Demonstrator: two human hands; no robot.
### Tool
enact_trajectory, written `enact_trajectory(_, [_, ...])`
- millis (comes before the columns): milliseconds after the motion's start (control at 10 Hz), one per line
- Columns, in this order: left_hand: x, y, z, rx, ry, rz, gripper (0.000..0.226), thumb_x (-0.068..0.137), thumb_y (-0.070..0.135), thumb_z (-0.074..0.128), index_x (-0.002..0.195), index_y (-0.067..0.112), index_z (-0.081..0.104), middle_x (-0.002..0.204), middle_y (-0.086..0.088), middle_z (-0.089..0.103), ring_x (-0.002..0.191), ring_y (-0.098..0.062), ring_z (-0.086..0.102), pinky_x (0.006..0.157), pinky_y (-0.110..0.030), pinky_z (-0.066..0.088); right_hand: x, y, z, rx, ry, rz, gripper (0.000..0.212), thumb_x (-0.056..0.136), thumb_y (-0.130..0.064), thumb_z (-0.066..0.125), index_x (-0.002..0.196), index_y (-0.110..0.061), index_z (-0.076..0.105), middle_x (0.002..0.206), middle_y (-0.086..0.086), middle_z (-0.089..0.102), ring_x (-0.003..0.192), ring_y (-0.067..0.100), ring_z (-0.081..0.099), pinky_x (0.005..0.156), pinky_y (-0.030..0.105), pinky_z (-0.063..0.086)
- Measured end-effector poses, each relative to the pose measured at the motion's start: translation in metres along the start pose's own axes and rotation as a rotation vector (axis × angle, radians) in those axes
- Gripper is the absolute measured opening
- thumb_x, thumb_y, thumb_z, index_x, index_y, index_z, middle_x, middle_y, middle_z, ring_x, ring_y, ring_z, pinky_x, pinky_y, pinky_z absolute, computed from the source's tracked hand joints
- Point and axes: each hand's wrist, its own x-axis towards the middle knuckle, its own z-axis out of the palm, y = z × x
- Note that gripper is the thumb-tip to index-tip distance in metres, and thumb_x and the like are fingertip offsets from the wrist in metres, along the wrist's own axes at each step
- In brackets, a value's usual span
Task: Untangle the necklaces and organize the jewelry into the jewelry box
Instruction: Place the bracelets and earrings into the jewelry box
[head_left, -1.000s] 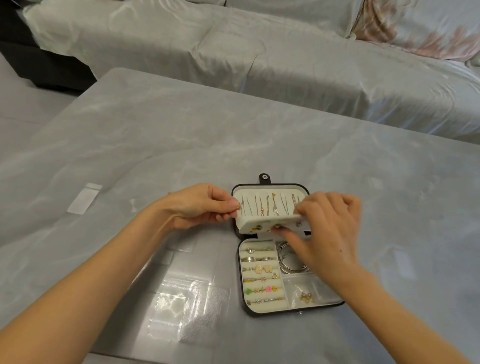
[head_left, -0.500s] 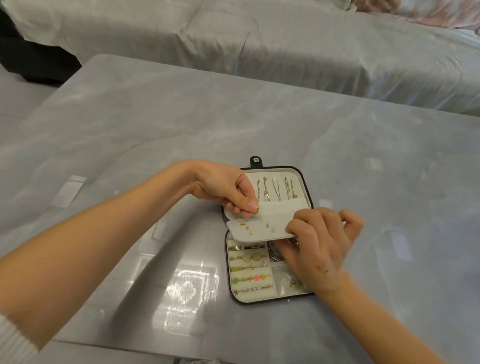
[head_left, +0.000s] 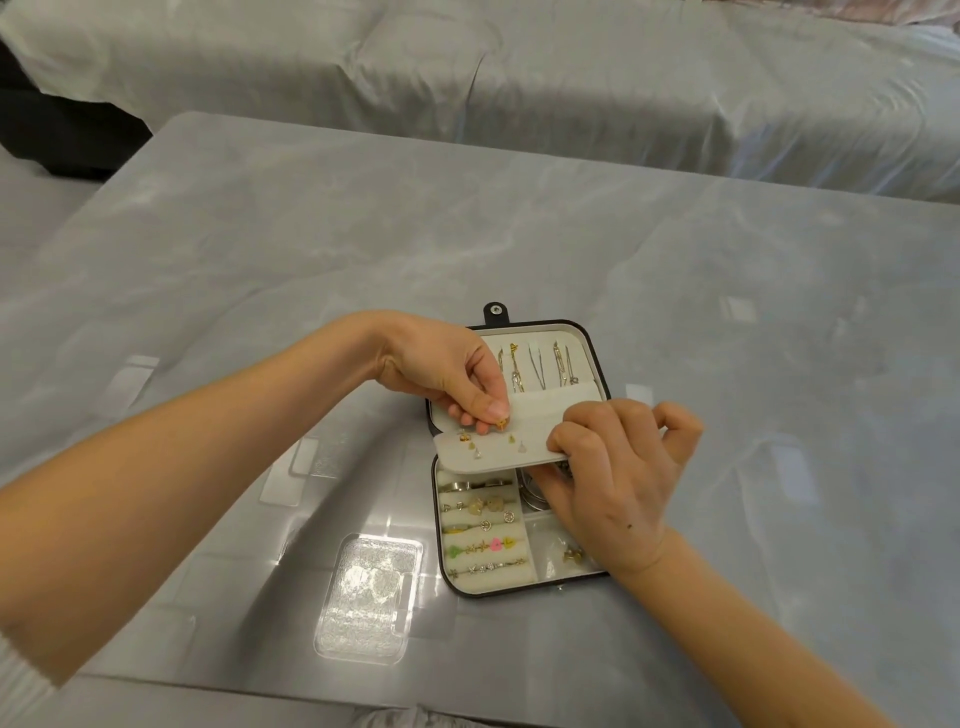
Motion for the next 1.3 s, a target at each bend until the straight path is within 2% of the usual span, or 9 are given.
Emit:
enact_trajectory(200, [-0.003, 0.004, 0.001, 0.013, 0.011, 0.001, 0.024, 0.083, 0.003, 0.061, 0.066, 0.015, 0.072, 0.067, 0.002, 0.066, 0.060, -0.006, 0.056, 0.054, -0.012, 0.045, 0.001, 0.000, 0.000, 0.007, -0.003, 0.005, 0.023, 0.087, -0.028, 0.059, 0.077, -0.017, 0.041, 0.064, -0.001, 0.063, 0.067, 0.016, 0.044, 0.069, 0.034, 0.025])
enact_trajectory(300, [-0.005, 0.008, 0.001, 0.046, 0.015, -0.014, 0.020, 0.083, 0.004, 0.062, 0.069, 0.015, 0.072, 0.069, 0.002, 0.067, 0.063, -0.007, 0.057, 0.056, -0.012, 0.046, 0.000, 0.000, 0.000, 0.002, -0.009, 0.007, 0.026, 0.081, -0.026, 0.065, 0.077, -0.017, 0.042, 0.065, -0.001, 0.064, 0.068, 0.015, 0.044, 0.069, 0.034, 0.026])
enact_trajectory(500, [-0.008, 0.018, 0.003, 0.146, 0.025, -0.022, 0.024, 0.082, 0.007, 0.066, 0.065, 0.022, 0.073, 0.073, 0.001, 0.067, 0.067, -0.007, 0.058, 0.058, -0.012, 0.046, -0.001, 0.001, 0.001, -0.002, -0.012, 0.010, 0.027, 0.078, -0.024, 0.068, 0.077, -0.017, 0.041, 0.064, -0.001, 0.063, 0.068, 0.015, 0.044, 0.069, 0.034, 0.026])
enact_trajectory(600, [-0.011, 0.025, 0.006, 0.238, 0.087, -0.015, 0.011, 0.078, 0.011, 0.071, 0.071, 0.020, 0.072, 0.074, 0.002, 0.067, 0.069, -0.006, 0.057, 0.059, -0.011, 0.046, -0.001, 0.001, 0.001, -0.005, -0.006, 0.010, 0.024, 0.082, -0.025, 0.063, 0.077, -0.017, 0.041, 0.064, -0.001, 0.063, 0.067, 0.015, 0.043, 0.069, 0.034, 0.026])
enact_trajectory(700, [-0.015, 0.032, 0.011, 0.353, 0.155, 0.000, 0.004, 0.076, 0.018, 0.075, 0.075, 0.015, 0.072, 0.073, 0.002, 0.067, 0.063, -0.003, 0.056, 0.056, -0.010, 0.045, 0.000, 0.001, 0.001, -0.005, -0.004, 0.008, 0.022, 0.086, -0.026, 0.059, 0.076, -0.017, 0.041, 0.064, -0.001, 0.063, 0.067, 0.015, 0.044, 0.069, 0.034, 0.026])
enact_trajectory(900, [-0.018, 0.030, 0.020, 0.490, 0.274, 0.031, 0.013, 0.077, 0.023, 0.075, 0.082, 0.012, 0.072, 0.080, -0.006, 0.070, 0.064, -0.008, 0.056, 0.055, -0.010, 0.044, -0.001, 0.000, 0.001, -0.015, 0.005, 0.008, 0.024, 0.082, -0.023, 0.064, 0.076, -0.017, 0.041, 0.064, -0.002, 0.063, 0.067, 0.015, 0.044, 0.068, 0.034, 0.025])
enact_trajectory(1100, [-0.018, 0.023, 0.026, 0.440, 0.293, 0.064, 0.005, 0.079, 0.021, 0.072, 0.079, 0.016, 0.071, 0.076, 0.002, 0.067, 0.066, -0.005, 0.055, 0.060, -0.011, 0.044, -0.002, 0.001, 0.000, -0.036, -0.007, -0.007, 0.036, 0.066, -0.015, 0.076, 0.076, -0.017, 0.041, 0.063, -0.002, 0.063, 0.068, 0.015, 0.044, 0.069, 0.034, 0.025])
enact_trajectory(1200, [-0.021, 0.018, 0.026, 0.369, 0.307, 0.101, 0.004, 0.079, 0.020, 0.072, 0.077, 0.020, 0.070, 0.076, 0.002, 0.067, 0.069, -0.006, 0.056, 0.063, -0.012, 0.046, 0.000, 0.000, 0.001, -0.036, 0.001, 0.006, 0.032, 0.071, -0.018, 0.073, 0.076, -0.017, 0.041, 0.064, -0.001, 0.063, 0.068, 0.015, 0.044, 0.069, 0.034, 0.025])
enact_trajectory(1300, [-0.025, 0.011, 0.027, 0.230, 0.335, 0.138, 0.003, 0.080, 0.017, 0.071, 0.083, 0.016, 0.070, 0.079, 0.003, 0.068, 0.070, -0.005, 0.061, 0.067, -0.013, 0.050, 0.000, 0.000, 0.001, -0.033, 0.003, 0.013, 0.033, 0.070, -0.019, 0.074, 0.076, -0.017, 0.041, 0.064, -0.001, 0.063, 0.067, 0.015, 0.044, 0.069, 0.034, 0.025])
